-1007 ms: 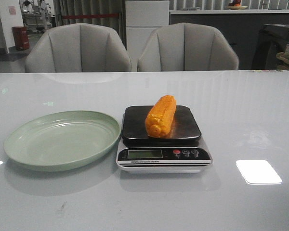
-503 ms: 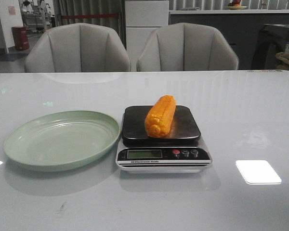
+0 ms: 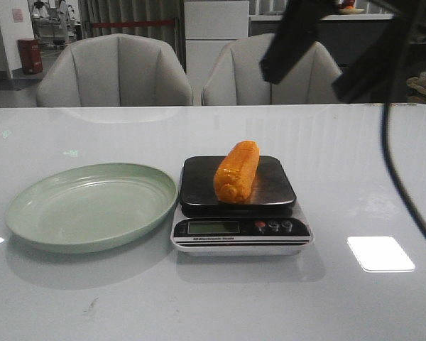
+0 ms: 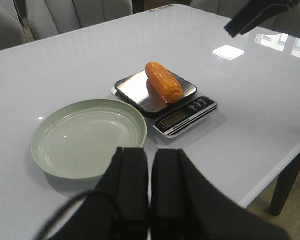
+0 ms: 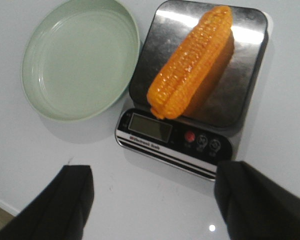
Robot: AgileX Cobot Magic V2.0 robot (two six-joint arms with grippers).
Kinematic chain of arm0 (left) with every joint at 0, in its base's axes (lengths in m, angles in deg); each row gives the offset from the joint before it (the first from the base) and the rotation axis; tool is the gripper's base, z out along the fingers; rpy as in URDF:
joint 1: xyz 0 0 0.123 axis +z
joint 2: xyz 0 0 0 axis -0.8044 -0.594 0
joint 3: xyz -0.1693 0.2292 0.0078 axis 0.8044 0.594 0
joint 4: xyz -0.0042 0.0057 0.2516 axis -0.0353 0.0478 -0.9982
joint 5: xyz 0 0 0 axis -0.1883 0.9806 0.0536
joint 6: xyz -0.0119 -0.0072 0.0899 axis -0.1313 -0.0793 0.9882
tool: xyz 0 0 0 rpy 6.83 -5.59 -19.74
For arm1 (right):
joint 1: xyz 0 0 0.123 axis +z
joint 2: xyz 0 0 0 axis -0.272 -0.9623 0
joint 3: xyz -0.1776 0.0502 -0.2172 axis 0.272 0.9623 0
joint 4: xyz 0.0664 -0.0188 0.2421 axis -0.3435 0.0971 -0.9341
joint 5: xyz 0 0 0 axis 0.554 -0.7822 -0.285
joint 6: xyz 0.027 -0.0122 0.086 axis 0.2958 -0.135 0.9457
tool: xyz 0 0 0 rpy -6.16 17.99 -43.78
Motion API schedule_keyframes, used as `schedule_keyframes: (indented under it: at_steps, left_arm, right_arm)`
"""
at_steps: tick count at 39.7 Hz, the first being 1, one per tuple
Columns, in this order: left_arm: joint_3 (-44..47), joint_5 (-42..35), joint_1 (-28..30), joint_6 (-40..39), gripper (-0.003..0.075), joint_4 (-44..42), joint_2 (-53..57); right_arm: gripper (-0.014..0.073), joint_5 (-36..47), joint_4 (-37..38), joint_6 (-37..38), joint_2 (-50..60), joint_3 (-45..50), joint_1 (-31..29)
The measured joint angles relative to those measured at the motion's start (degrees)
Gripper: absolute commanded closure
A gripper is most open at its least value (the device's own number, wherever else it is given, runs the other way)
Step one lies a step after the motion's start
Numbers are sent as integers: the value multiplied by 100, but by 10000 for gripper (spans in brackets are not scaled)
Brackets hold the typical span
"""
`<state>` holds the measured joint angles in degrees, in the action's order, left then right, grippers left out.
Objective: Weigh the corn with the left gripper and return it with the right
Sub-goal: 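Lower the right gripper onto the corn on the scale and grasp, then carry the corn with the right gripper onto the plate and release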
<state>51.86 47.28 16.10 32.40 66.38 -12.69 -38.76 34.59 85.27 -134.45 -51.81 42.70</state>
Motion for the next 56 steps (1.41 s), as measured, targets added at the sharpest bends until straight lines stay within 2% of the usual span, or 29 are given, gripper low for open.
schedule_keyframes:
  at_steps: [7,18,29,33,38,41,49,56]
  left_arm:
    - [0,0,0,0,607,0,0]
    - [0,0,0,0,607,0,0]
    - [5,0,0,0,607,0,0]
    - [5,0,0,0,607,0,0]
    - [5,0,0,0,607,0,0]
    - [5,0,0,0,607,0,0]
    - [5,0,0,0,607,0,0]
    - [5,0,0,0,607,0,0]
  right_arm:
    - [-3,-543,280,798,-1299,-1228,60]
    - [-3,-1417,1409,2618,-2769,-2640,273]
    - [-1,-1922,1562,3186,-3672,-3462,565]
    - [86,-2200,1621,3294,-3943,-3659,574]
    - [328,-2387,1751,3342,-4147,-3750,574]
    - [414,-2415,1786,3342,-4161,-3787,574]
    - [426,-2415,1840,3352,-4182,-4211,723]
    - [426,-1961,1840,3362,-4182,-4375,1274]
